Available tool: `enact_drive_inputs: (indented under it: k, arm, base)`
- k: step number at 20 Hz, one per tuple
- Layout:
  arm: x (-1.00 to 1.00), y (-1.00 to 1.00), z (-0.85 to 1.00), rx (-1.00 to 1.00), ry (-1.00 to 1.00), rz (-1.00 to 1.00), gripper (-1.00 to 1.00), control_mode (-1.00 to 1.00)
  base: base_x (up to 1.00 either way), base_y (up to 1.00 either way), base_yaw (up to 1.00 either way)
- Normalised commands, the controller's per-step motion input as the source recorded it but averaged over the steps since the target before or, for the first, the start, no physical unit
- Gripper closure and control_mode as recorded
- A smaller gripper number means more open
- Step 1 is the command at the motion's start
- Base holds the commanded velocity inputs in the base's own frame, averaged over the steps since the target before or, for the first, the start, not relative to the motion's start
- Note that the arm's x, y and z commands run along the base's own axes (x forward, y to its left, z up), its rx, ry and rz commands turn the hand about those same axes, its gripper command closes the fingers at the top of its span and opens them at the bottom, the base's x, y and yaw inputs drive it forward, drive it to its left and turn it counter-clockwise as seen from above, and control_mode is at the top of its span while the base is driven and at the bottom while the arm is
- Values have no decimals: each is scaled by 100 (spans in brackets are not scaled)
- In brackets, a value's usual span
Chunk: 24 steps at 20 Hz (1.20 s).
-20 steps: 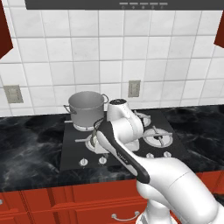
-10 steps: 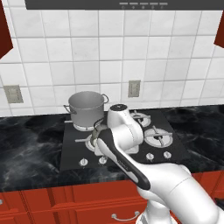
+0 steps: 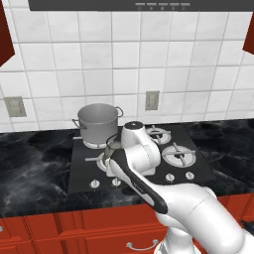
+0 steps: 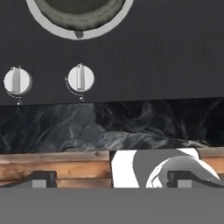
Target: Pick the kettle from the cabinet and place it on a stove burner. Then pick the pot from the counter and place it on another stove burner. Finally, turn both burners on.
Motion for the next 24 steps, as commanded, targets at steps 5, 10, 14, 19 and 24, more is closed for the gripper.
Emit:
enact_drive_inputs:
  k: [5,10,14,19,24]
  arm:
    - [23,14,-17,0,0,0,-100,-100]
    - [18,13,-22,0,0,0,-100,-100]
    - [21,7,-23,0,0,0,-100,-100]
    - [22,1,-24,0,0,0,-100,-100]
    - [16,2,-22,0,0,0,-100,-100]
  base:
    - [0,0,0]
    - [0,0,0]
    - [0,0,0]
    - [0,0,0]
    - [0,0,0]
